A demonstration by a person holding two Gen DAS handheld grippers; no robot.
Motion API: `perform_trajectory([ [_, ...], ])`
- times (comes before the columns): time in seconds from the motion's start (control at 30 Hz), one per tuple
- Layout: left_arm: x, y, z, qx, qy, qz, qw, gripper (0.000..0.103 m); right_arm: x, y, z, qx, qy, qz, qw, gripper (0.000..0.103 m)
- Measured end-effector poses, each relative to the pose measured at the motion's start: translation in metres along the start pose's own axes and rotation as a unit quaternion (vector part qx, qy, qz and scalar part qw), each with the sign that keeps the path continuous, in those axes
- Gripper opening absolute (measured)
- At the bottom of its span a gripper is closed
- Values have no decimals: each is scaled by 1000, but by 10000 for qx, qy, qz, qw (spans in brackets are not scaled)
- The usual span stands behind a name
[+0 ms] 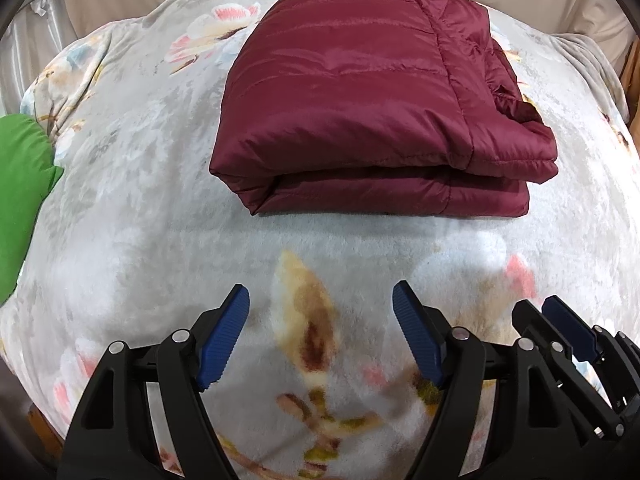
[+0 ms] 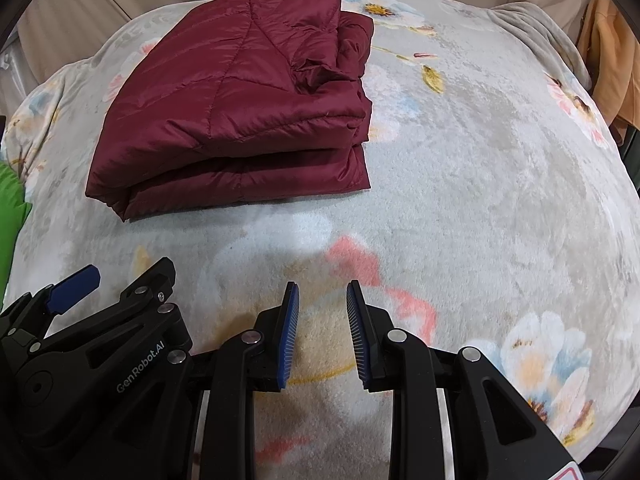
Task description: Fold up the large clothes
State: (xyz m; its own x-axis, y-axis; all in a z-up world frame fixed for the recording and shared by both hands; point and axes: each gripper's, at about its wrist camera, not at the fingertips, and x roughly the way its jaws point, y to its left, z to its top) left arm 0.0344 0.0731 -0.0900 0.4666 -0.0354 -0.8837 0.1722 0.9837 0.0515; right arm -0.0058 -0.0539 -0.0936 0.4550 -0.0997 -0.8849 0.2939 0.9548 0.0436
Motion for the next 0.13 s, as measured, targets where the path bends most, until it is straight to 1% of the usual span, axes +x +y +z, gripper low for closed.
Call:
perform_trajectory([
  [0.13,0,-1,1,-13,23,-16,10000,72,0,-2,1,12,-14,-21,10000,25],
])
